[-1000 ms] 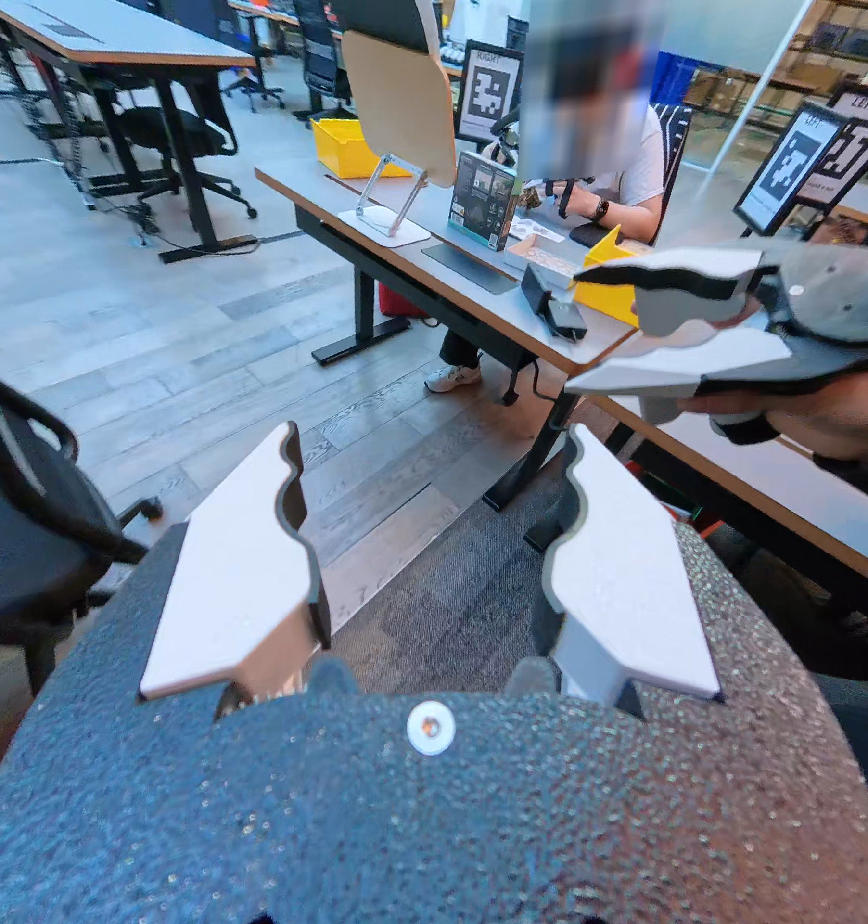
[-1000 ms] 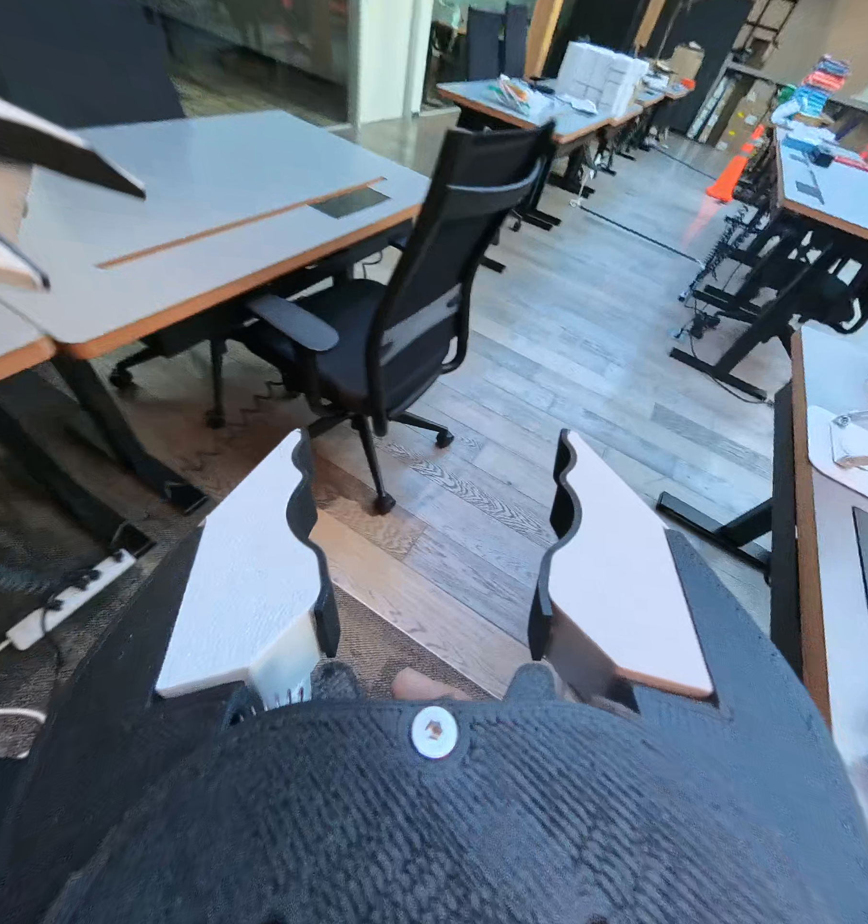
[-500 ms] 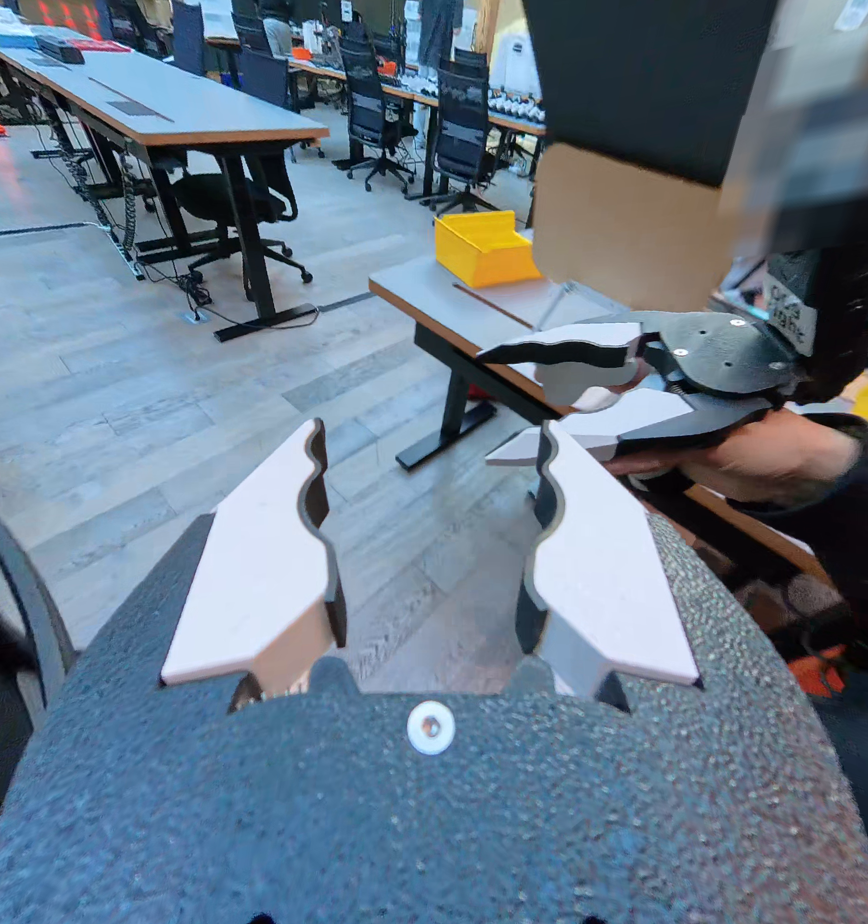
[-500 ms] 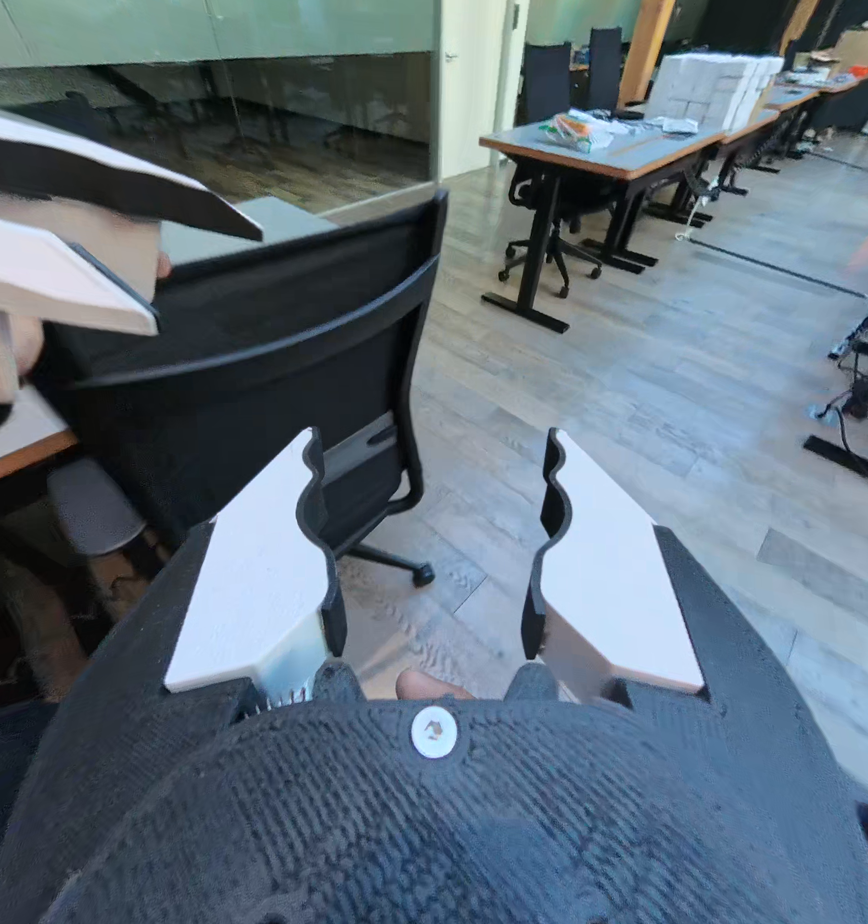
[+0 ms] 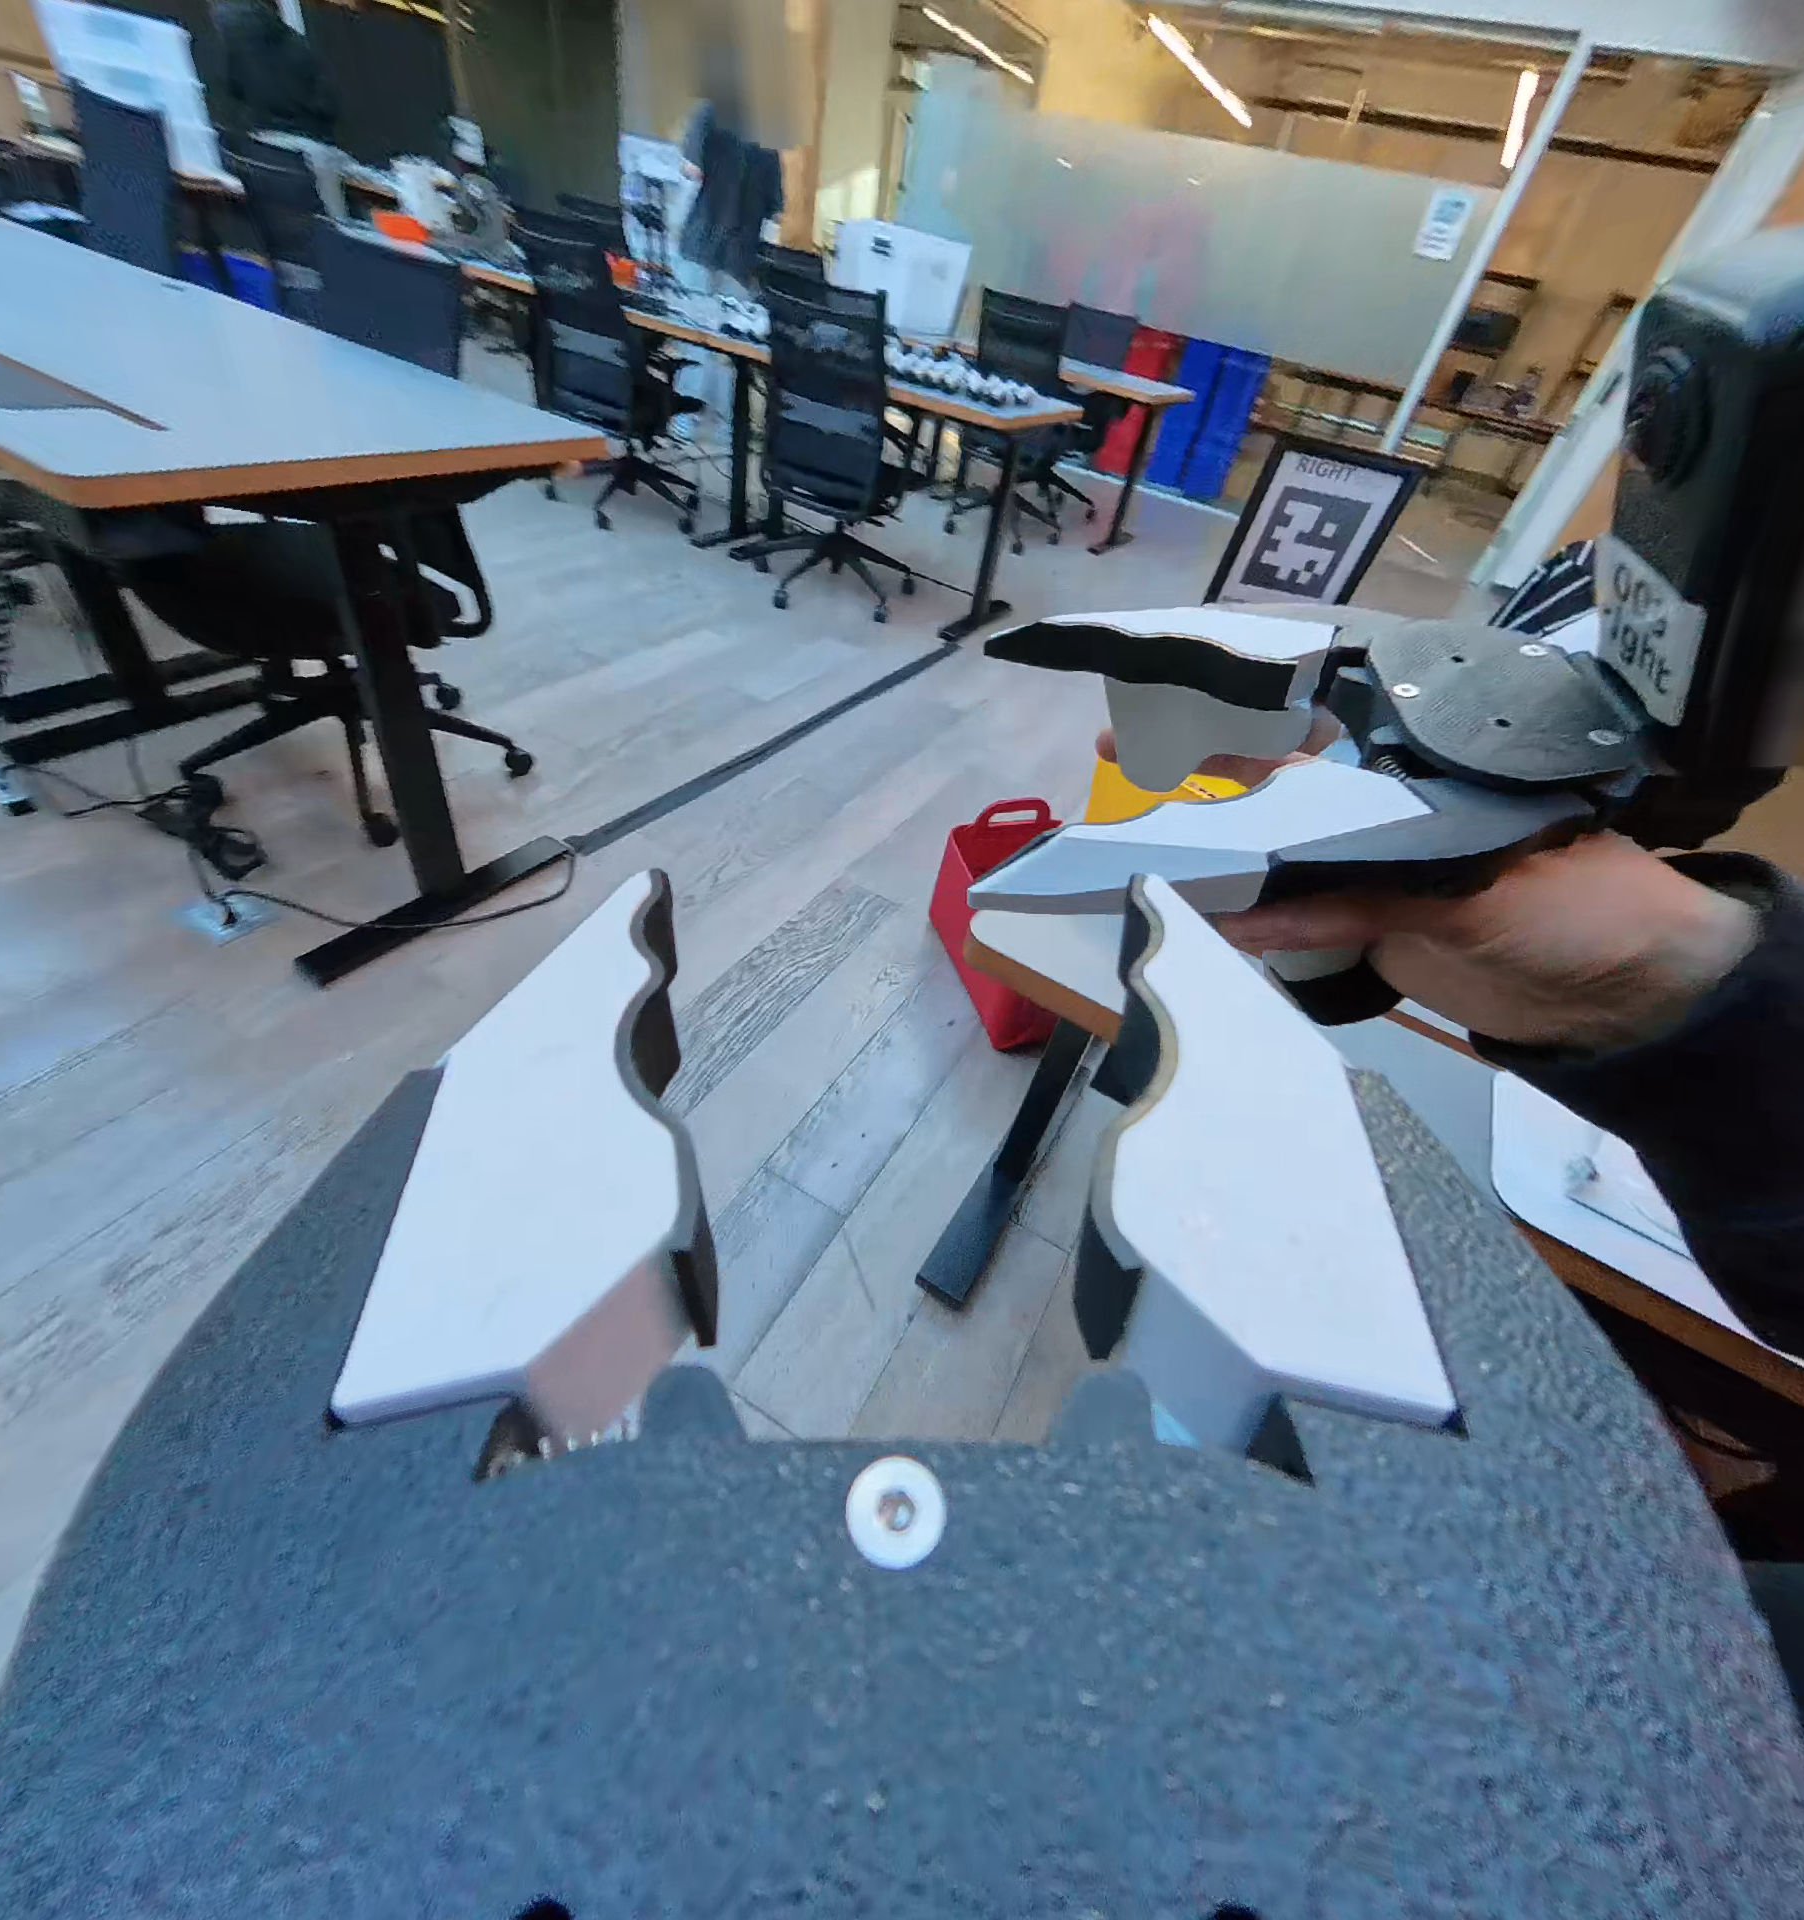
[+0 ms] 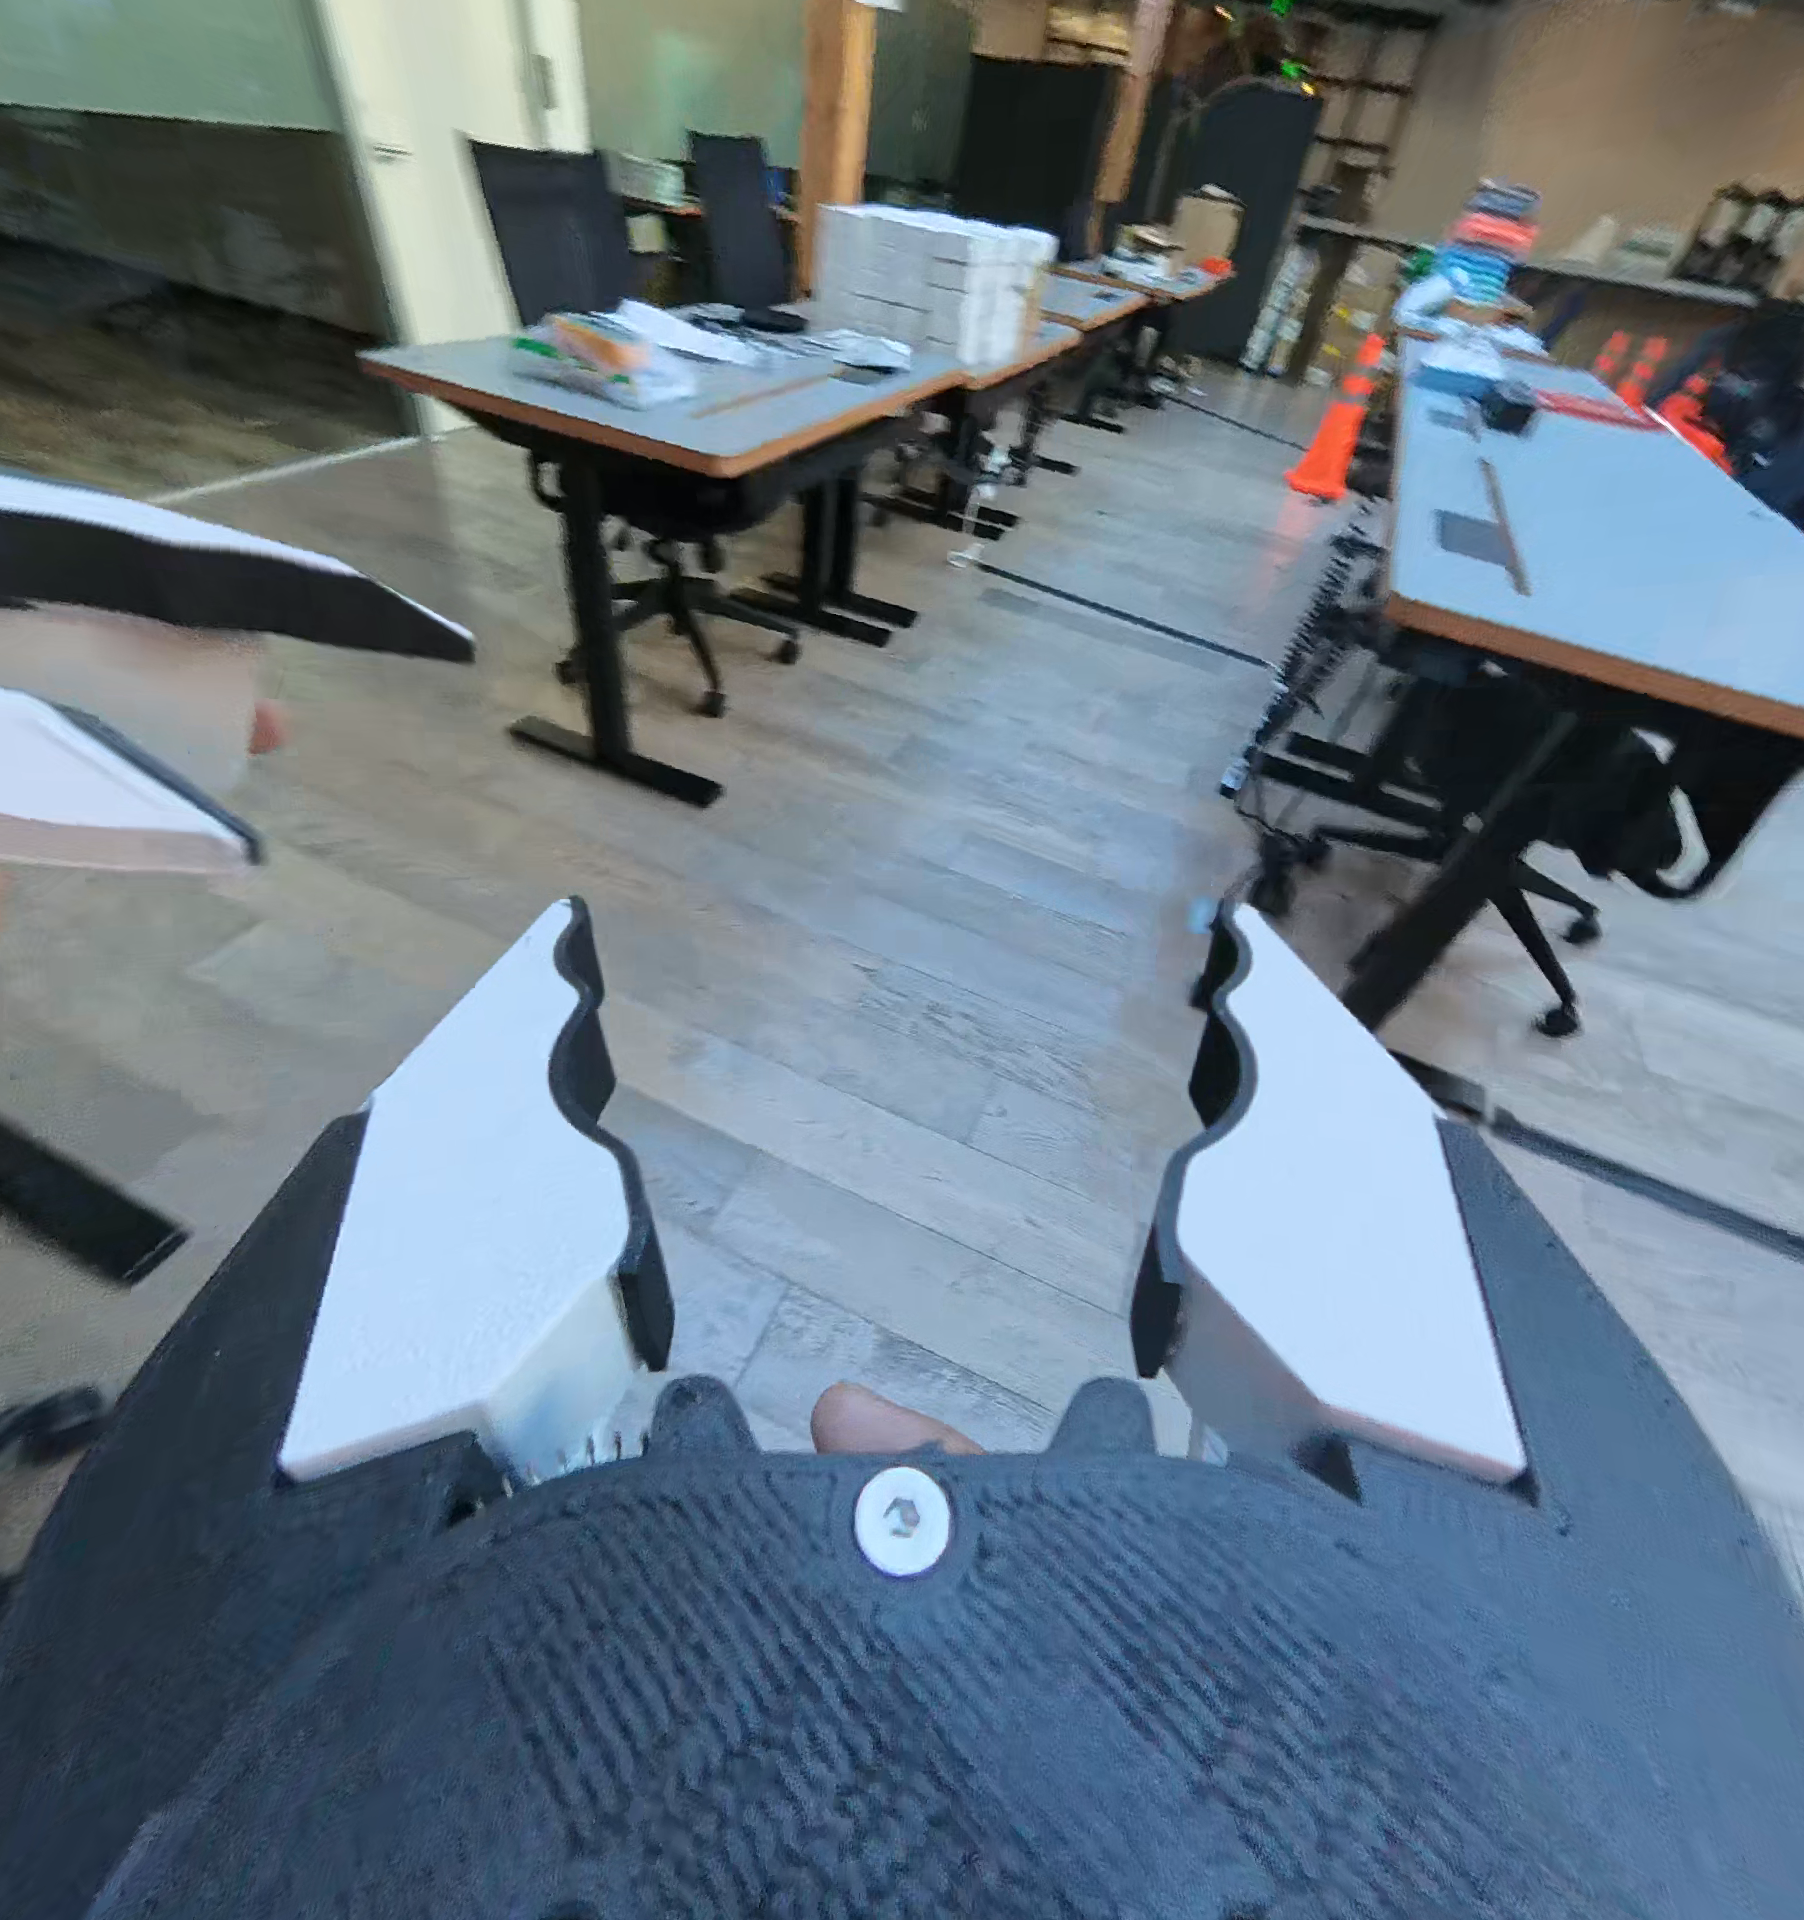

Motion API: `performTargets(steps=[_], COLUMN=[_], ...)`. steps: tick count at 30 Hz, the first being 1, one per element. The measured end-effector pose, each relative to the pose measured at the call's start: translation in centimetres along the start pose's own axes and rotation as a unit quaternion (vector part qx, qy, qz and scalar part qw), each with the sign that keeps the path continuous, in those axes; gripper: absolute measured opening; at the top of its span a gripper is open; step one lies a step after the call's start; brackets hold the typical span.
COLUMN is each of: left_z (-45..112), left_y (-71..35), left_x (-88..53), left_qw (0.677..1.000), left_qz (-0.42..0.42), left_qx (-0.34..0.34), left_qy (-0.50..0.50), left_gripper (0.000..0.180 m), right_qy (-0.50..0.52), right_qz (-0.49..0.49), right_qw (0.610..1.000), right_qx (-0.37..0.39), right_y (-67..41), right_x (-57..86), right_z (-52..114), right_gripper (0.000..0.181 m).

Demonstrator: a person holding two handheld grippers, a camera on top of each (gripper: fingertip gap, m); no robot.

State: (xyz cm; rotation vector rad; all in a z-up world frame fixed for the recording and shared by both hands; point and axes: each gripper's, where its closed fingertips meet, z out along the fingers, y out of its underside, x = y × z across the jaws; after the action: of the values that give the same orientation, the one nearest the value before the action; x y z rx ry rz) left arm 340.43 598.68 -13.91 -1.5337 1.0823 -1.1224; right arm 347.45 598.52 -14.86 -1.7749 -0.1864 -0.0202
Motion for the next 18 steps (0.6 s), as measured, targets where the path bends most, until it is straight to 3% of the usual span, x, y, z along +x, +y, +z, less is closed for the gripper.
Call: performTargets(steps=[1, 6, 11, 14, 18], left_z=[3.3, 19.7, 37.9, 49.7, 65.0], left_y=[-1.4, -6.8, -7.0, -7.4, -11.5], left_x=[-2.3, -12.3, -19.4, -22.8, -28.1], left_qw=[1.000, 0.997, 0.994, 0.992, 0.990], left_qz=[0.003, 0.028, 0.041, 0.019, 0.052], left_qx=[-0.010, -0.057, -0.071, -0.099, -0.110], left_qy=[0.019, 0.049, 0.066, 0.080, 0.075], left_gripper=[0.085, 0.097, 0.104, 0.110, 0.110], right_qy=[0.024, 0.162, 0.321, 0.350, 0.331], right_qz=[0.015, 0.093, 0.144, 0.152, 0.182], right_qw=[1.000, 0.982, 0.935, 0.924, 0.926], right_qx=[-0.009, -0.040, -0.038, -0.023, -0.014], right_y=[0.1, 2.0, 5.7, 6.9, 8.2], right_x=[4.0, 22.1, 42.4, 54.1, 68.9], right_z=[2.0, 7.1, 10.9, 15.0, 22.7], right_gripper=[0.118, 0.119, 0.117, 0.117, 0.116])
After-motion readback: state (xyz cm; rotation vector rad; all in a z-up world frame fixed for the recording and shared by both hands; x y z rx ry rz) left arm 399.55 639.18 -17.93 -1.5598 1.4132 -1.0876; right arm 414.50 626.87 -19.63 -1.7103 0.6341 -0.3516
